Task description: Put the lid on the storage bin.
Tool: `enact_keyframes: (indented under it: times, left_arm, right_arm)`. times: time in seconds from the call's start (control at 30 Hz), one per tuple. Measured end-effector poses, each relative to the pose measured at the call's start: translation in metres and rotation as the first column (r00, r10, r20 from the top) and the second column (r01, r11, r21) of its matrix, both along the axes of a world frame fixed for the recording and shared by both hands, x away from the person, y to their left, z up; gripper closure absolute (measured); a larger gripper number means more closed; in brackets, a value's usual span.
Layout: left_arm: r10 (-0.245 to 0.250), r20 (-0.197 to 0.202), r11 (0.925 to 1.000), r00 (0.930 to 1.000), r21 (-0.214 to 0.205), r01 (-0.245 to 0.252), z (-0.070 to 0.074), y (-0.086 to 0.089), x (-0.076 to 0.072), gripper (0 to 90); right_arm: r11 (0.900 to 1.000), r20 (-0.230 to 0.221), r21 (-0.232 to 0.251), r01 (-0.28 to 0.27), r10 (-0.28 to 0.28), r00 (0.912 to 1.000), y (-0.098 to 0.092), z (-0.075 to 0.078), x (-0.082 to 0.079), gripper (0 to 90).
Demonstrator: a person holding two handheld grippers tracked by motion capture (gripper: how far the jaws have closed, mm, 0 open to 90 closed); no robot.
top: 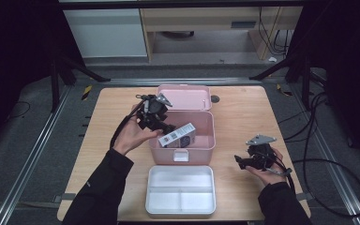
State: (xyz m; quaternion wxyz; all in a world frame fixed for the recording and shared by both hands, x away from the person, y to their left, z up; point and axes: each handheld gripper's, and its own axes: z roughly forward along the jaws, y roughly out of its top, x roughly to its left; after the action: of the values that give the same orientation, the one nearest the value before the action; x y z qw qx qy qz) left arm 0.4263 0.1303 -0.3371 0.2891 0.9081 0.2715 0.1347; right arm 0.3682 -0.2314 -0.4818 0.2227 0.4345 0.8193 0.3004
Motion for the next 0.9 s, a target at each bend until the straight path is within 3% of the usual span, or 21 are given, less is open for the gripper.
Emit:
enact_keyframes:
  times: [0.23, 0.43, 0.67, 0.77, 0.9]
  left_arm:
    - [0.019, 0.063, 0.9986, 0.9978, -0.050, -0.016, 0.010, 0.038, -0.033, 41.2]
    - [0.055, 0.089, 0.9963, 0.9945, -0.072, -0.048, 0.004, 0.066, -0.054, 38.6]
    - [0.054, 0.075, 0.9977, 0.9958, -0.047, -0.050, -0.021, 0.083, -0.076, 37.6]
    - [0.043, 0.052, 0.9976, 0.9978, -0.056, -0.040, -0.036, 0.086, -0.081, 37.8]
    - [0.012, 0.022, 0.9996, 0.9997, -0.025, -0.011, -0.056, 0.086, -0.087, 38.0]
  right_arm:
    - [0.9999, 0.013, 0.008, -0.007, 0.007, 0.9999, 0.002, 0.005, -0.002, 21.9]
    - [0.9993, 0.024, 0.009, -0.037, 0.037, 0.9990, 0.008, 0.012, -0.004, 24.0]
    - [0.9940, 0.037, 0.011, -0.109, 0.108, 0.9934, 0.018, 0.025, -0.012, 27.7]
    - [0.9871, 0.032, -0.004, -0.160, 0.160, 0.9866, 0.025, 0.028, -0.017, 29.7]
    - [0.9747, 0.019, -0.018, -0.223, 0.223, 0.9746, 0.035, 0.030, -0.024, 31.8]
